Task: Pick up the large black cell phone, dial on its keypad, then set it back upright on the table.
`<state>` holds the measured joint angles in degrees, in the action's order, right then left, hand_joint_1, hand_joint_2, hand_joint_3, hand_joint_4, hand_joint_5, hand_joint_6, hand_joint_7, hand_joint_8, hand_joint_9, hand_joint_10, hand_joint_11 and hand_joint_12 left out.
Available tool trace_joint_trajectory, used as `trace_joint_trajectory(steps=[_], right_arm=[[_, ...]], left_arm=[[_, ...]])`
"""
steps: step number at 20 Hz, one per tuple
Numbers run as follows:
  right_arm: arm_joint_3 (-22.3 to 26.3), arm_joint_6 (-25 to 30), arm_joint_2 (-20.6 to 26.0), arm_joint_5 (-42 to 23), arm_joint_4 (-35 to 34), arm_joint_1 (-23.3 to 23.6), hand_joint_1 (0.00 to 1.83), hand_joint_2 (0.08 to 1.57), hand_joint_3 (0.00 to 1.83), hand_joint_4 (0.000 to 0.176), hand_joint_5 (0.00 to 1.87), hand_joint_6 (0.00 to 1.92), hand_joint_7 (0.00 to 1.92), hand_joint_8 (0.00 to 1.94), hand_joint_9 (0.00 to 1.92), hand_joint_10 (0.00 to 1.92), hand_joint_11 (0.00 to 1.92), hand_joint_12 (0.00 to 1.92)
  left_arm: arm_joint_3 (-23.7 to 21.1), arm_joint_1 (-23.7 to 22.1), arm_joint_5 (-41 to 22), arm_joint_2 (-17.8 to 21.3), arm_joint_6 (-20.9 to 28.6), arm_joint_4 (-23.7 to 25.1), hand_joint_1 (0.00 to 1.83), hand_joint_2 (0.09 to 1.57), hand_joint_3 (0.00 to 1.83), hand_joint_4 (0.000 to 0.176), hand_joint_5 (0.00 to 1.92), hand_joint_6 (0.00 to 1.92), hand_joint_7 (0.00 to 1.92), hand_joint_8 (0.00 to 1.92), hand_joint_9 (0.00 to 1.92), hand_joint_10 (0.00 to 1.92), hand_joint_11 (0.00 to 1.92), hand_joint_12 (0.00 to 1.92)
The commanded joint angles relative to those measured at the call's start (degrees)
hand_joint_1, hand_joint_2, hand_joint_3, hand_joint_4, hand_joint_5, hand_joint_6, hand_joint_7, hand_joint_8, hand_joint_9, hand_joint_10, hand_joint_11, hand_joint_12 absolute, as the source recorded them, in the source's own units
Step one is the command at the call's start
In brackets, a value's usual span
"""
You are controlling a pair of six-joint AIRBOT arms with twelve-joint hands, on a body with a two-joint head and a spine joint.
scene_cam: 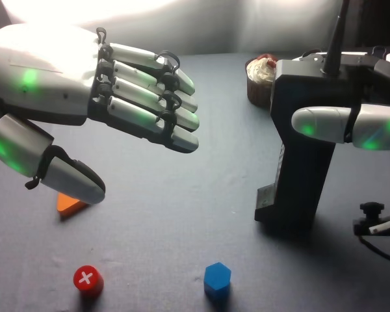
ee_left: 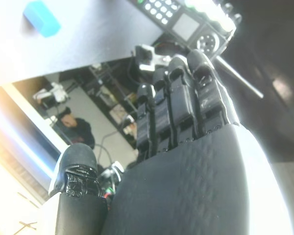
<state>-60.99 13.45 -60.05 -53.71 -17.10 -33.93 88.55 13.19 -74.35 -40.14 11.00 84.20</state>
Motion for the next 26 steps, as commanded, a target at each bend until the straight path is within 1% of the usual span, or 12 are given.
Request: trace_joint_trajectory(steps=[1, 2, 3, 12, 16, 18, 20, 21, 22, 23, 24, 26], right_arm=[[0.0, 0.9, 1.0, -6.9, 0.7, 0.7, 1.38, 1.12, 0.00, 0.000, 0.87, 0.98, 1.00, 0.93, 0.95, 1.23, 0.85, 1.23], [-0.2, 0.9, 1.2, -7.1, 1.3, 1.0, 1.47, 1.10, 0.00, 0.000, 0.89, 0.92, 1.04, 0.81, 1.01, 1.04, 0.79, 1.52], [-0.2, 0.9, 1.4, -7.2, 1.6, 1.3, 1.49, 1.10, 0.00, 0.000, 0.89, 0.91, 1.05, 0.79, 1.02, 1.00, 0.77, 1.59], [-1.0, 2.1, 3.3, -6.1, 5.8, 8.2, 1.49, 1.11, 0.00, 0.000, 0.89, 0.92, 0.98, 0.90, 0.98, 1.06, 0.74, 1.64], [-0.5, 2.2, 4.2, -2.7, 8.2, 13.0, 1.49, 1.11, 0.00, 0.000, 0.86, 0.96, 0.97, 0.91, 0.99, 1.04, 0.77, 1.63], [-0.6, 2.2, 4.3, -1.7, 9.7, 14.0, 1.49, 1.11, 0.00, 0.000, 0.89, 0.92, 0.98, 0.91, 1.00, 1.03, 0.77, 1.62], [-0.6, 2.1, 4.1, -1.0, 10.2, 14.7, 1.49, 1.11, 0.00, 0.000, 0.90, 0.90, 0.95, 0.95, 0.99, 1.05, 0.78, 1.63], [-0.7, 2.0, 4.0, -0.7, 10.3, 15.1, 1.49, 1.12, 0.00, 0.000, 0.88, 0.92, 0.94, 0.98, 0.97, 1.06, 0.78, 1.64], [-0.7, 1.8, 4.0, -0.4, 10.5, 15.5, 1.49, 1.11, 0.00, 0.000, 0.89, 0.91, 0.95, 0.95, 0.99, 1.04, 0.79, 1.63], [-0.8, 1.7, 3.9, -0.2, 10.8, 15.8, 1.49, 1.11, 0.00, 0.000, 0.91, 0.88, 0.95, 0.96, 0.99, 1.02, 0.81, 1.60], [-0.9, 1.7, 3.8, 0.0, 10.9, 16.1, 1.49, 1.10, 0.00, 0.000, 0.92, 0.87, 0.95, 0.95, 1.00, 1.01, 0.82, 1.60], [-0.9, 1.6, 3.8, 0.4, 11.1, 16.7, 1.49, 1.13, 0.00, 0.000, 0.86, 0.95, 0.92, 1.03, 0.94, 1.10, 0.76, 1.65]], left_arm=[[0.0, -1.6, -2.4, 0.1, 0.2, -6.0, 0.00, 1.27, 0.00, 0.034, 0.28, 0.00, 0.29, 0.00, 0.23, 0.00, 0.00, 0.48], [-0.3, -1.7, -2.5, 0.2, 0.2, -6.0, 0.00, 1.27, 0.00, 0.037, 0.27, 0.00, 0.29, 0.00, 0.23, 0.00, 0.00, 0.47], [-0.4, -1.7, -2.7, 0.2, 0.2, -5.9, 0.00, 1.27, 0.00, 0.039, 0.28, 0.00, 0.29, 0.00, 0.24, 0.00, 0.00, 0.47], [-0.6, -2.5, -3.7, 0.2, 2.1, -6.2, 0.02, 1.28, 0.00, 0.036, 0.28, 0.00, 0.30, 0.00, 0.25, 0.00, 0.00, 0.50], [0.3, -2.3, -3.2, -0.2, 2.6, -7.5, 0.28, 1.28, 0.00, 0.019, 0.30, 0.00, 0.33, 0.00, 0.28, 0.01, 0.00, 0.58], [-0.9, -2.4, -2.6, -0.3, 3.6, -5.2, 0.49, 1.25, 0.00, 0.019, 0.33, 0.00, 0.38, 0.00, 0.38, 0.01, 0.02, 0.87], [-1.4, -1.9, -2.9, -0.9, 4.8, -5.4, 0.64, 1.25, 0.00, 0.039, 0.36, 0.00, 0.44, 0.00, 0.53, 0.05, 0.09, 1.13], [-1.8, -1.8, -2.5, -0.9, 5.0, -5.2, 0.81, 1.24, 0.00, 0.058, 0.38, 0.00, 0.51, 0.02, 0.64, 0.12, 0.15, 1.32], [-2.0, -1.9, -1.6, -0.9, 5.0, -4.5, 0.97, 1.23, 0.00, 0.080, 0.38, 0.00, 0.69, 0.05, 0.56, 0.82, 0.25, 1.57], [-2.0, -2.1, -0.3, -0.8, 5.1, -4.0, 1.21, 1.25, 0.01, 0.091, 0.31, 0.00, 0.68, 1.17, 0.46, 1.50, 0.33, 1.85], [-1.8, -2.2, 1.0, -0.8, 5.0, -4.1, 1.25, 1.28, 0.01, 0.110, 0.24, 0.01, 0.64, 1.47, 0.44, 1.84, 0.36, 1.91], [-1.0, -2.3, 4.2, -0.9, 3.4, -4.7, 1.31, 1.23, 0.00, 0.156, 0.16, 0.00, 0.73, 1.45, 0.68, 1.92, 0.31, 1.92]])
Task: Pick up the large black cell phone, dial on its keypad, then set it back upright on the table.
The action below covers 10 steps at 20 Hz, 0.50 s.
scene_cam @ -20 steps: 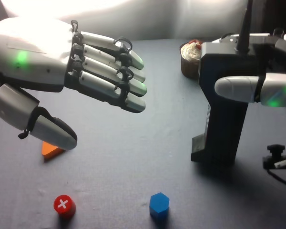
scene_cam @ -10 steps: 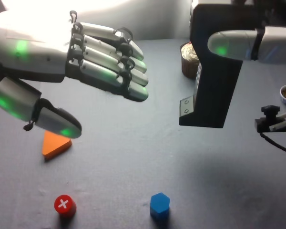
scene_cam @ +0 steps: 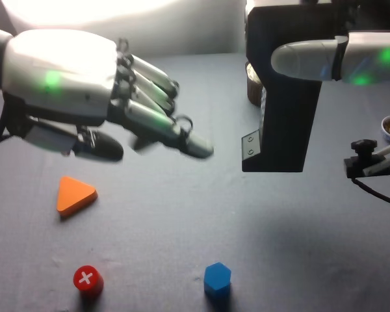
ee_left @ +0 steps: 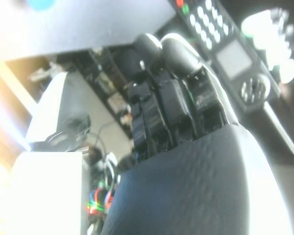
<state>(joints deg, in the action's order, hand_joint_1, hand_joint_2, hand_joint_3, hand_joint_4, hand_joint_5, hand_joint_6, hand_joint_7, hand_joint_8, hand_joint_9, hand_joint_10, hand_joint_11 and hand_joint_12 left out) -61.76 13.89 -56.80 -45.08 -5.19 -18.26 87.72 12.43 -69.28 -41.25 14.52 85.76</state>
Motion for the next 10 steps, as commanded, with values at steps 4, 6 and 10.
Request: trace_joint_trajectory(steps=[4, 6, 10], right_arm=[[0.0, 1.1, 0.7, -8.0, -0.5, 2.2, 1.49, 1.12, 0.00, 0.000, 0.88, 0.93, 0.94, 0.98, 0.96, 1.08, 0.78, 1.63], [0.2, 1.1, 0.8, -7.7, -0.4, 3.1, 1.49, 1.12, 0.00, 0.000, 0.89, 0.93, 0.94, 0.96, 0.96, 1.08, 0.77, 1.63], [0.6, 1.1, 0.8, -7.4, 0.1, 4.1, 1.37, 1.13, 0.00, 0.000, 0.86, 1.04, 0.95, 1.04, 0.91, 1.26, 0.76, 1.24]], left_arm=[[2.0, -1.7, 4.3, 0.1, -2.7, -6.3, 1.32, 1.22, 0.00, 0.175, 0.07, 0.00, 0.76, 1.44, 0.73, 1.92, 0.35, 1.92], [1.9, -1.6, 7.3, 0.1, -4.3, -6.3, 1.32, 1.24, 0.00, 0.176, 0.01, 0.00, 0.72, 1.50, 0.75, 1.92, 0.31, 1.92], [0.6, -1.3, 11.3, -0.2, -6.4, -6.8, 1.32, 1.26, 0.01, 0.176, 0.00, 0.00, 0.69, 1.55, 0.76, 1.92, 0.52, 1.92]])
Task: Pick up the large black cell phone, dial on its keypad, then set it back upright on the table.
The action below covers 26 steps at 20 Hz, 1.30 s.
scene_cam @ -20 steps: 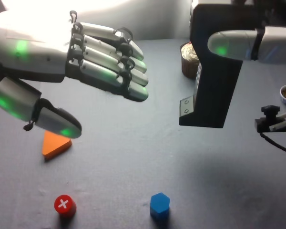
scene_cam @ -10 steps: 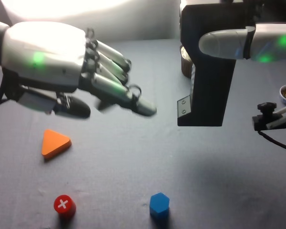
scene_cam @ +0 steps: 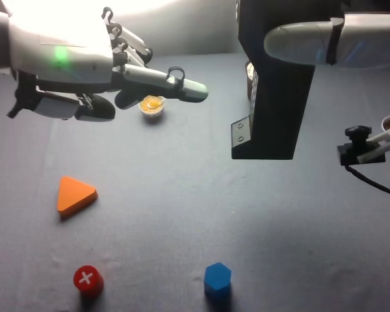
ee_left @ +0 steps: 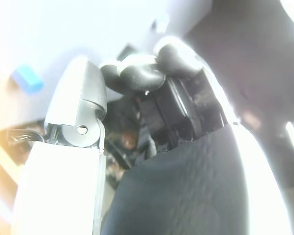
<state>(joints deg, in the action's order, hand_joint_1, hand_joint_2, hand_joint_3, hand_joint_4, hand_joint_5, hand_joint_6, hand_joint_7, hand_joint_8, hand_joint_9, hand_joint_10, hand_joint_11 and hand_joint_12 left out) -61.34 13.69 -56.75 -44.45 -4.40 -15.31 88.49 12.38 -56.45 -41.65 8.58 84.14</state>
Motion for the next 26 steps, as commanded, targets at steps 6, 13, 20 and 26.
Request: trace_joint_trajectory(steps=[6, 13, 20, 26], right_arm=[[0.0, 1.1, 0.7, -8.0, -0.2, 1.3, 1.37, 1.12, 0.00, 0.000, 0.90, 0.98, 0.99, 0.97, 0.93, 1.22, 0.79, 1.23], [-0.3, 0.9, 0.7, -8.0, -0.2, 1.4, 1.38, 1.12, 0.00, 0.000, 0.91, 0.94, 0.98, 1.00, 0.94, 1.23, 0.79, 1.26], [-0.2, 0.8, 0.7, -8.1, -0.2, 1.4, 1.38, 1.11, 0.00, 0.000, 0.90, 0.97, 1.02, 0.91, 0.96, 1.19, 0.79, 1.24], [-0.3, 0.8, 0.7, -8.3, -0.2, 1.4, 1.38, 1.11, 0.00, 0.000, 0.90, 0.99, 1.00, 0.96, 0.95, 1.19, 0.80, 1.20]], left_arm=[[-3.5, -1.4, 3.1, -0.2, -2.3, -8.5, 1.31, 1.28, 0.01, 0.175, 0.00, 0.00, 0.65, 1.60, 0.76, 1.92, 0.46, 1.92], [-8.8, -2.0, 8.9, -0.6, -3.6, -10.6, 1.29, 1.30, 0.02, 0.169, 0.00, 0.00, 0.61, 1.65, 0.69, 1.92, 0.28, 1.92], [-9.8, 0.8, 7.1, 0.4, -2.9, -11.9, 1.29, 1.30, 0.03, 0.173, 0.00, 0.00, 0.61, 1.66, 0.68, 1.92, 0.24, 1.92], [-5.3, 1.9, 3.9, 1.5, -3.4, -12.1, 1.29, 1.31, 0.03, 0.174, 0.00, 0.00, 0.59, 1.68, 0.59, 1.92, 0.28, 1.92]])
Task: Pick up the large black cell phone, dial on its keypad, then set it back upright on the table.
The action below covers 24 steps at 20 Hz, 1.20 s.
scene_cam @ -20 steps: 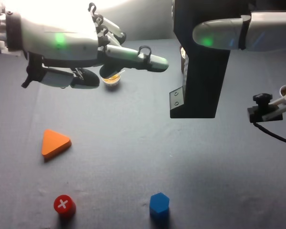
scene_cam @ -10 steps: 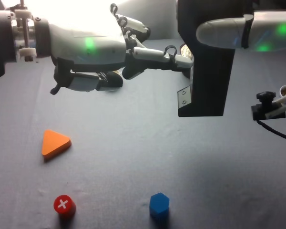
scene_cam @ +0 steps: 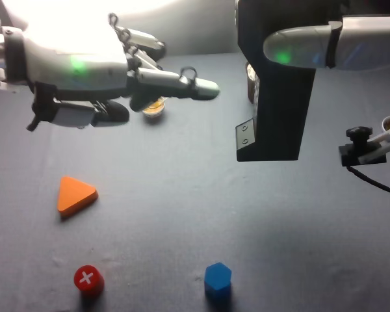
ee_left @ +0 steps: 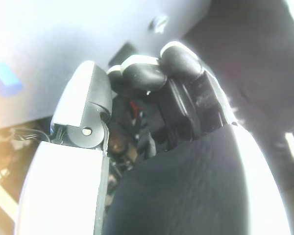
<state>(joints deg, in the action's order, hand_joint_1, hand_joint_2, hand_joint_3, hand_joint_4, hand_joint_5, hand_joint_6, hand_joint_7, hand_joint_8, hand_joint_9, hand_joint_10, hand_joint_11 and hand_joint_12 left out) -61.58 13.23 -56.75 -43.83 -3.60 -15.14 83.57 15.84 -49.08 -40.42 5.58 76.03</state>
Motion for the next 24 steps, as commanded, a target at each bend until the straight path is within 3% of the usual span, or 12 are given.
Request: trace_joint_trajectory(steps=[1, 6, 11, 12, 15, 19, 20, 24], right_arm=[[-0.1, 1.2, 0.7, -9.0, -1.0, 1.2, 1.37, 1.12, 0.00, 0.000, 0.89, 0.99, 0.98, 0.99, 0.93, 1.22, 0.79, 1.23], [-0.2, 1.2, 0.7, -9.2, -1.0, 1.2, 1.38, 1.11, 0.00, 0.000, 0.91, 0.94, 1.00, 0.95, 0.96, 1.21, 0.81, 1.23], [-0.2, 1.0, 0.7, -9.3, -0.7, 1.2, 1.38, 1.11, 0.00, 0.000, 0.92, 0.94, 1.01, 0.95, 0.96, 1.20, 0.78, 1.23], [-0.2, 1.0, 0.7, -9.4, -0.7, 1.2, 1.38, 1.11, 0.00, 0.000, 0.91, 0.95, 1.01, 0.95, 0.96, 1.19, 0.78, 1.23], [-0.1, 1.0, 0.7, -9.6, -0.7, 1.2, 1.38, 1.11, 0.00, 0.000, 0.90, 0.96, 1.03, 0.91, 0.96, 1.19, 0.80, 1.24], [-0.3, 1.0, 0.7, -11.2, -0.7, 1.2, 1.38, 1.11, 0.00, 0.000, 0.90, 0.96, 1.04, 0.89, 0.96, 1.20, 0.79, 1.27], [-0.4, 1.0, 0.7, -12.0, -0.8, 1.2, 1.37, 1.12, 0.00, 0.000, 0.88, 1.00, 0.97, 0.99, 0.94, 1.24, 0.82, 1.24], [-1.5, 1.0, 0.1, -13.4, -0.9, 0.1, 1.37, 1.12, 0.00, 0.000, 0.89, 0.99, 0.97, 0.99, 0.93, 1.25, 0.81, 1.27]], left_arm=[[-0.2, -1.8, -2.9, 0.2, -0.4, -4.0, 1.29, 1.30, 0.02, 0.176, 0.00, 0.00, 0.61, 1.65, 0.63, 1.92, 0.32, 1.92], [-2.1, -3.6, 0.0, -0.3, -0.6, -4.3, 1.29, 1.30, 0.02, 0.167, 0.00, 0.00, 0.61, 1.65, 0.66, 1.92, 0.33, 1.92], [-5.9, -5.4, 2.1, -1.2, -0.3, -4.4, 1.29, 1.30, 0.02, 0.176, 0.00, 0.00, 0.61, 1.65, 0.67, 1.92, 0.40, 1.92], [-6.6, -5.8, 2.0, -1.5, -0.1, -4.3, 1.30, 1.30, 0.02, 0.175, 0.00, 0.00, 0.62, 1.65, 0.69, 1.92, 0.23, 1.92], [-7.5, -5.4, 1.8, -1.4, 0.7, -4.4, 1.30, 1.29, 0.02, 0.175, 0.00, 0.00, 0.62, 1.64, 0.66, 1.92, 0.15, 1.92], [-5.0, -2.5, -6.1, -0.3, 4.5, -6.3, 1.30, 1.30, 0.03, 0.176, 0.00, 0.00, 0.62, 1.65, 0.65, 1.92, 0.15, 1.92], [-3.6, -1.9, -9.9, 0.0, 6.3, -6.6, 1.29, 1.30, 0.03, 0.176, 0.00, 0.00, 0.61, 1.66, 0.64, 1.92, 0.20, 1.92], [-0.8, -1.7, -16.7, 0.9, 10.8, -3.9, 1.29, 1.30, 0.03, 0.172, 0.02, 0.00, 0.60, 1.67, 0.65, 1.92, 0.30, 1.92]])
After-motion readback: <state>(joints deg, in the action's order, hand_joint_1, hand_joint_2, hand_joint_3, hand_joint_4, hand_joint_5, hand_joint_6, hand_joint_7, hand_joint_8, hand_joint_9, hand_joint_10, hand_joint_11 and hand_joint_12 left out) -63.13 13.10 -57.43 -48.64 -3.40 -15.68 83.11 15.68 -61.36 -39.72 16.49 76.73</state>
